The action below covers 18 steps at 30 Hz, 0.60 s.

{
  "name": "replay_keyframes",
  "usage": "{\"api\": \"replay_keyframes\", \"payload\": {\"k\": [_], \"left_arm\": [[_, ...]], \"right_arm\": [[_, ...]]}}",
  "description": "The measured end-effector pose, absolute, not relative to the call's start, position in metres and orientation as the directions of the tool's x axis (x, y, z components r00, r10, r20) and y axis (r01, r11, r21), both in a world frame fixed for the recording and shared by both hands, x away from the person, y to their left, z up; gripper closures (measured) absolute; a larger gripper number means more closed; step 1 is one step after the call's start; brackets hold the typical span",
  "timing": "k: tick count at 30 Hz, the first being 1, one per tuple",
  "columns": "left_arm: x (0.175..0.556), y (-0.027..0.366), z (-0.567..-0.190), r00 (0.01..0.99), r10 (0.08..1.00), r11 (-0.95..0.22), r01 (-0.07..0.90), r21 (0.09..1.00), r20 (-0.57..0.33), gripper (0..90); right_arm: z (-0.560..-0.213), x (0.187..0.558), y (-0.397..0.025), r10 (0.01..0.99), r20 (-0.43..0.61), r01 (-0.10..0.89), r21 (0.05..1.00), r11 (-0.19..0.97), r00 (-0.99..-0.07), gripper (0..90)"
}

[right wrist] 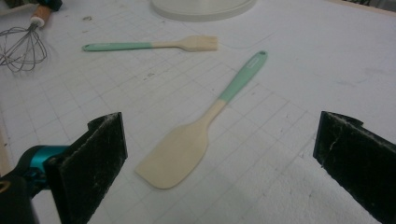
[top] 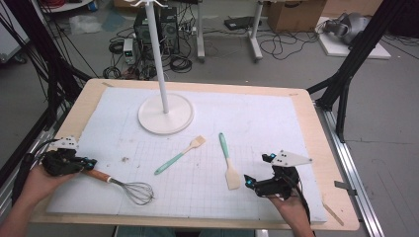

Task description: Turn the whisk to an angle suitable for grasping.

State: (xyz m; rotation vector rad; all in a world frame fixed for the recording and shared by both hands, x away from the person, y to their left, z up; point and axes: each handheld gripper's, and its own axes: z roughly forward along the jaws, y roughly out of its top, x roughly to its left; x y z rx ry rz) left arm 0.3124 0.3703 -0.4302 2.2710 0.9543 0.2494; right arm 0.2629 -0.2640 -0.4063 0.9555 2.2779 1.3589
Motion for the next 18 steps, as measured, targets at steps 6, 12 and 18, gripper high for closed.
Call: {"api": "replay_keyframes", "payload": {"k": [6,12,18], "left_arm": [[0.306,0.372,-0.429,0.719,0.692,-0.523,0.561,0.642,-0.065,89.2],[0.299,0.375,-0.429,0.725,0.686,-0.529,0.553,0.644,-0.059,89.2],[0.294,0.377,-0.429,0.730,0.681,-0.532,0.550,0.644,-0.061,89.2]], "right_arm": [[-0.406,0.263,-0.264,0.687,0.063,0.382,0.866,0.323,-0.724,1.4],[-0.406,0.263,-0.264,0.687,0.063,0.383,0.865,0.324,-0.724,1.4],[-0.407,0.263,-0.263,0.686,0.062,0.383,0.864,0.327,-0.725,1.4]]}}
